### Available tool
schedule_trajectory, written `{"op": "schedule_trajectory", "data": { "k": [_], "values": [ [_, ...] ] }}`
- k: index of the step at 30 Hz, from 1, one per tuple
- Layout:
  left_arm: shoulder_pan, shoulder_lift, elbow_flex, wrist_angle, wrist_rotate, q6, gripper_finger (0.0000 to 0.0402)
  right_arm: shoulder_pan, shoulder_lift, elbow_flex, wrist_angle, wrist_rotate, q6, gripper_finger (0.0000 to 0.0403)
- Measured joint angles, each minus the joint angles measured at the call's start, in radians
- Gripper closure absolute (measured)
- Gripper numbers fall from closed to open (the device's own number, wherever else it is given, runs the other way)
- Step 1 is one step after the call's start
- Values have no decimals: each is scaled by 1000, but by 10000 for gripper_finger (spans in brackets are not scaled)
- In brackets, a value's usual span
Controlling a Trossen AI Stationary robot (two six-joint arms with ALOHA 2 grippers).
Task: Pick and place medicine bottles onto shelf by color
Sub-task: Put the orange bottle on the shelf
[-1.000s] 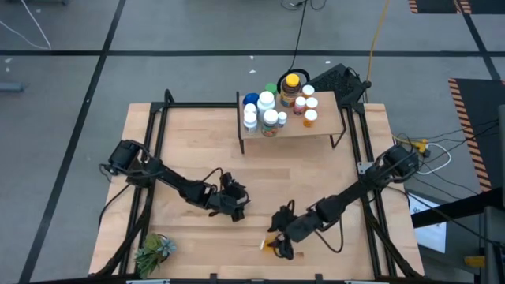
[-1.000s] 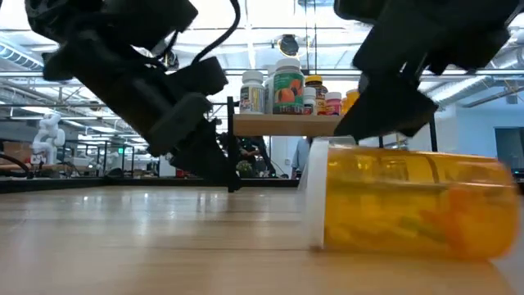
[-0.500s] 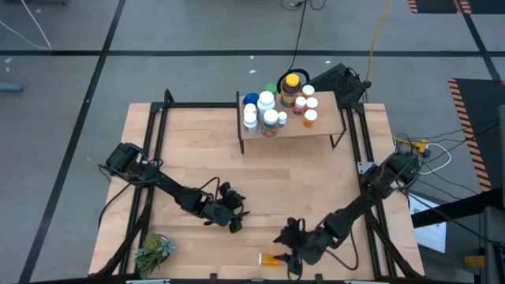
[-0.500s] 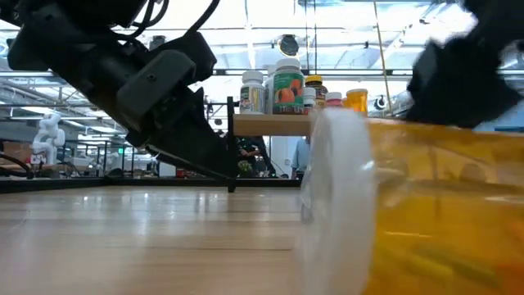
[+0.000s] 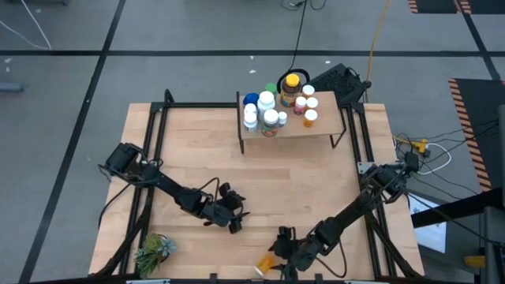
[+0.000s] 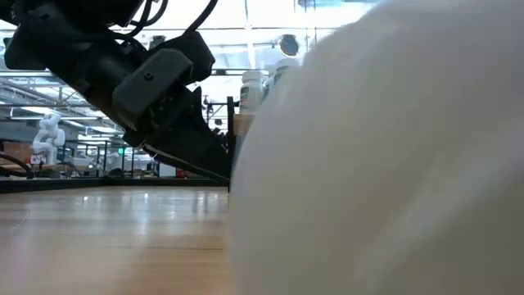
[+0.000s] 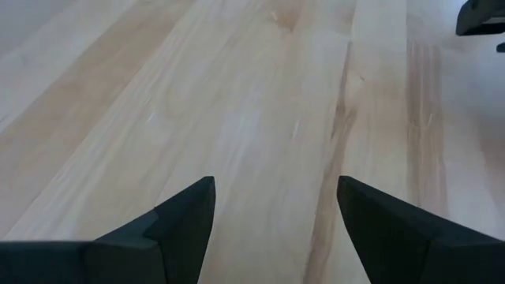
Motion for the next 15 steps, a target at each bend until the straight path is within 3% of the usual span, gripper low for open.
{"op": "schedule_trajectory", "data": {
  "k": [6, 11, 15],
  "values": [
    [-1, 0, 0, -10, 0, -6, 130, 0, 12, 0, 3, -27, -86, 124],
    [-6, 0, 0, -16, 0, -5, 130, 0, 5, 0, -12, -3, -270, 134],
    [-6, 0, 0, -30, 2, -4, 130, -8, 2, -2, -61, 30, -422, 120]
  ]
}}
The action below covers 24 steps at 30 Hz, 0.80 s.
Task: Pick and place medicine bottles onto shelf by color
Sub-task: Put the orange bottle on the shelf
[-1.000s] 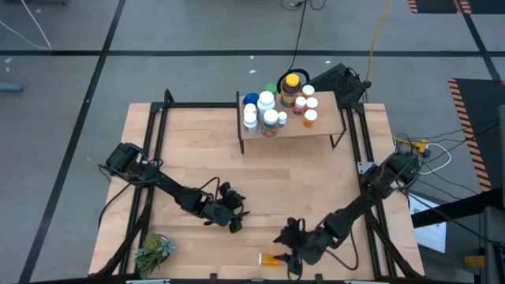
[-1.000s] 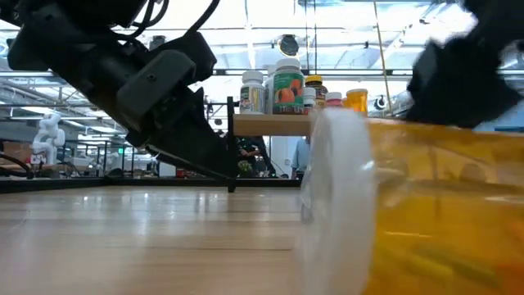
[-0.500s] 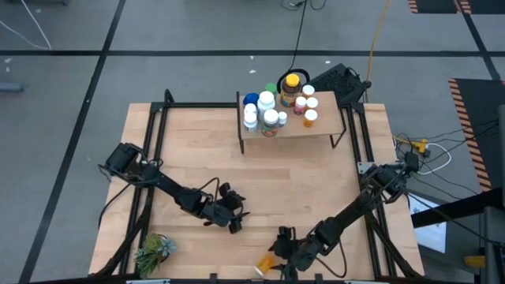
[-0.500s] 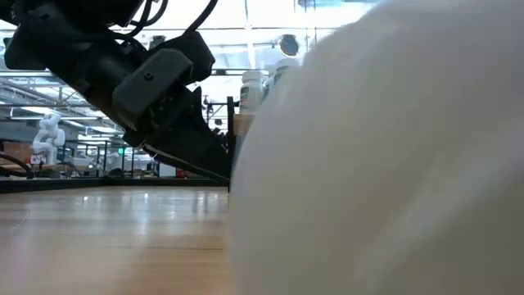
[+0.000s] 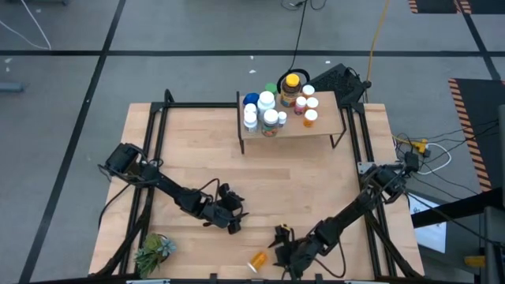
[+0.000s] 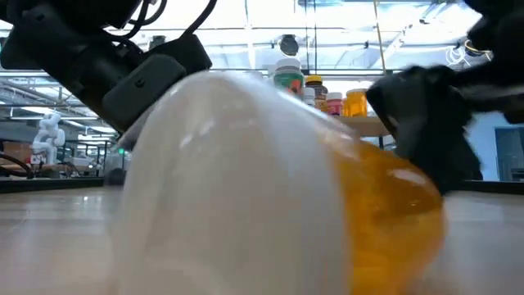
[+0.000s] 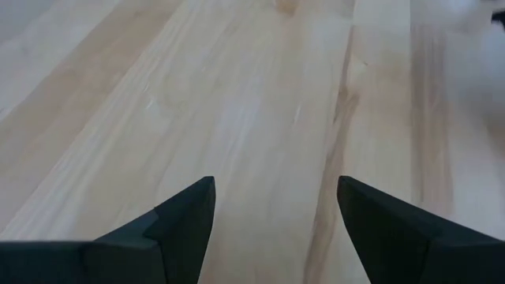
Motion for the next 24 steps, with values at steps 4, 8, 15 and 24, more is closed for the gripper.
{"op": "schedule_trajectory", "data": {
  "k": [4, 8, 15, 24],
  "values": [
    [0, 0, 0, -31, 4, 0, 130, -23, -47, 0, 8, 1, -119, 92],
    [0, 0, 0, -45, 5, 0, 130, -47, -88, 2, 25, -38, -185, 64],
    [2, 0, 0, -48, 5, 0, 130, -85, -15, 49, 67, -194, -231, 56],
    [-1, 0, 0, -67, 6, 14, 130, -90, 88, 104, 71, -215, -281, 107]
  ]
}}
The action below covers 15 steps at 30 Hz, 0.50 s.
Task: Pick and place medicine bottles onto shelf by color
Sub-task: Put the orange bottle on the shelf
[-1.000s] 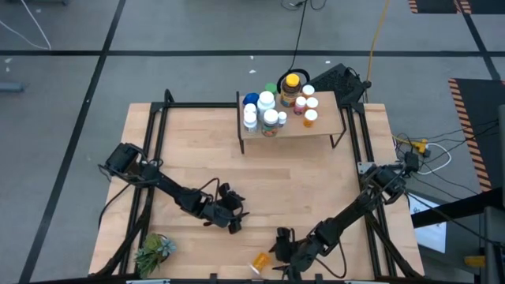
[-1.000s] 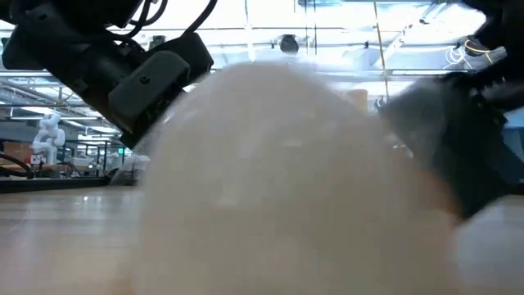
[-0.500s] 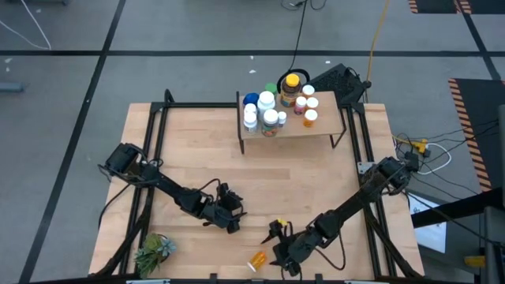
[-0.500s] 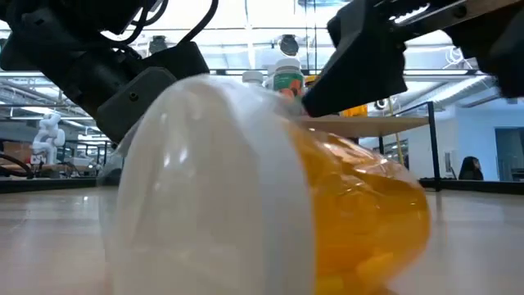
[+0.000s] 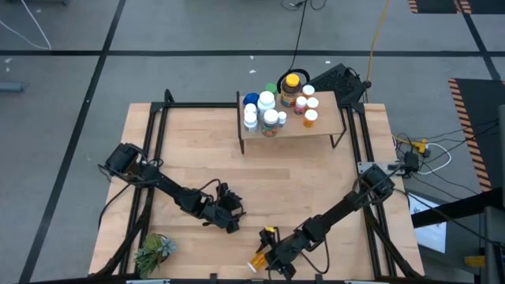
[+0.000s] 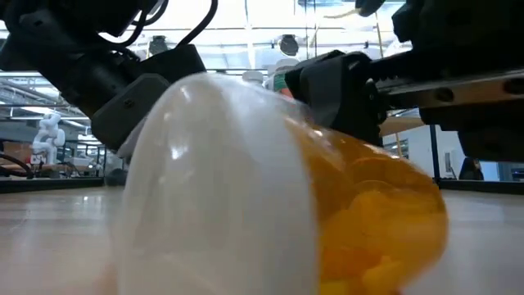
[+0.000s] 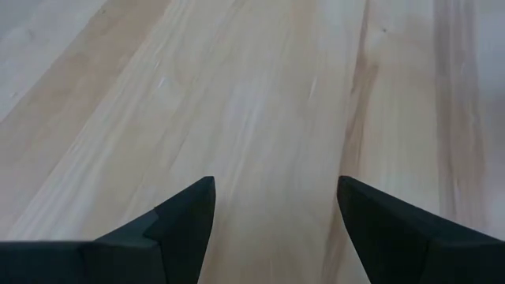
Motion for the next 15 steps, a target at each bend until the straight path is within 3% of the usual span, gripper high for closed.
{"op": "schedule_trajectory", "data": {
  "k": [11, 15],
  "values": [
    [-16, 0, 0, -5, 0, 42, 131, -6, -3, 2, 51, 5, 55, 227],
    [-32, -5, 0, 12, 0, 65, 131, -6, -25, 1, 100, 12, 31, 247]
  ]
}}
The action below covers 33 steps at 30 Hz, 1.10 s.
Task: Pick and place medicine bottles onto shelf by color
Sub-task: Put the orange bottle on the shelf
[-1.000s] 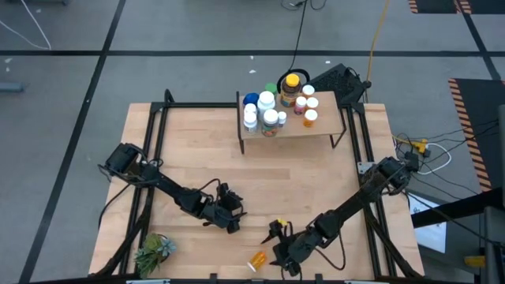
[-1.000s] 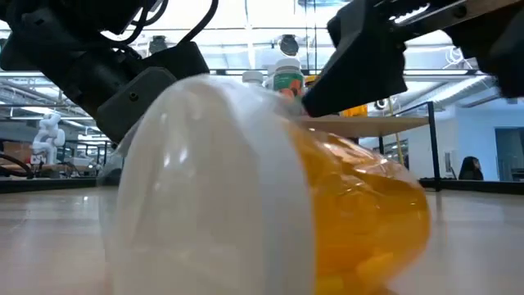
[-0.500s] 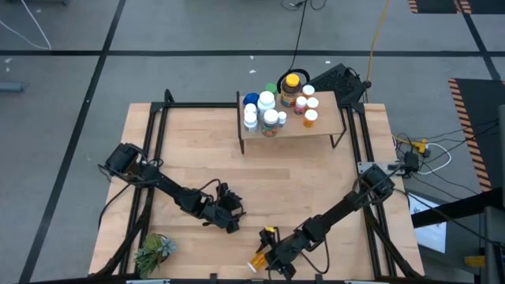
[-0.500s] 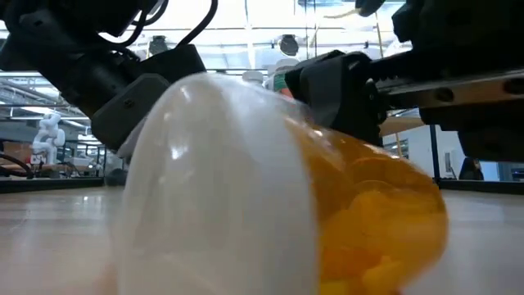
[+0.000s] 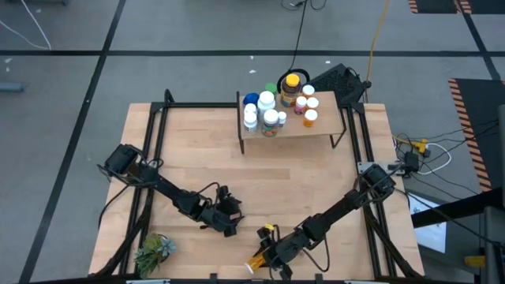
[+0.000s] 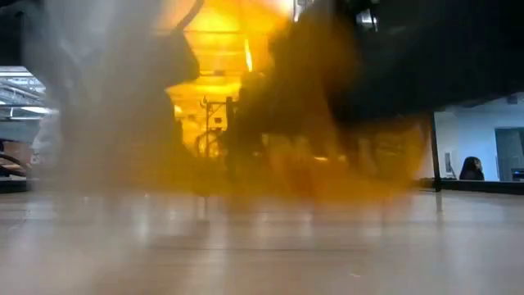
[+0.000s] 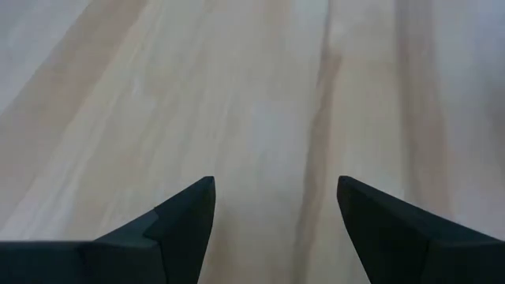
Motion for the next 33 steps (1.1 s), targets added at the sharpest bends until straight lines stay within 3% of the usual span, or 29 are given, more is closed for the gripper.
{"op": "schedule_trajectory", "data": {
  "k": [6, 8, 13, 17, 23, 29, 33],
  "values": [
    [-38, -74, -1, 51, 0, 111, 131, 2, -113, -90, 130, 88, -67, 227],
    [-65, -93, 0, 149, 0, 192, 131, 2, -162, -160, 237, 126, -83, 225],
    [-128, -90, 0, 468, -17, 426, 131, 2, -244, -385, 719, 207, -157, 228],
    [-131, -53, 0, 672, -137, 537, 131, -1, -248, -511, 1067, 227, -223, 225],
    [-63, 39, 24, 940, -102, 666, 131, -31, -245, -526, 1104, 229, -238, 223],
    [-36, 83, 106, 935, -5, 738, 131, -37, -246, -526, 1114, 235, -239, 223],
    [-44, 82, 129, 922, -6, 778, 131, -37, -247, -526, 1132, 244, -228, 223]
  ]
}}
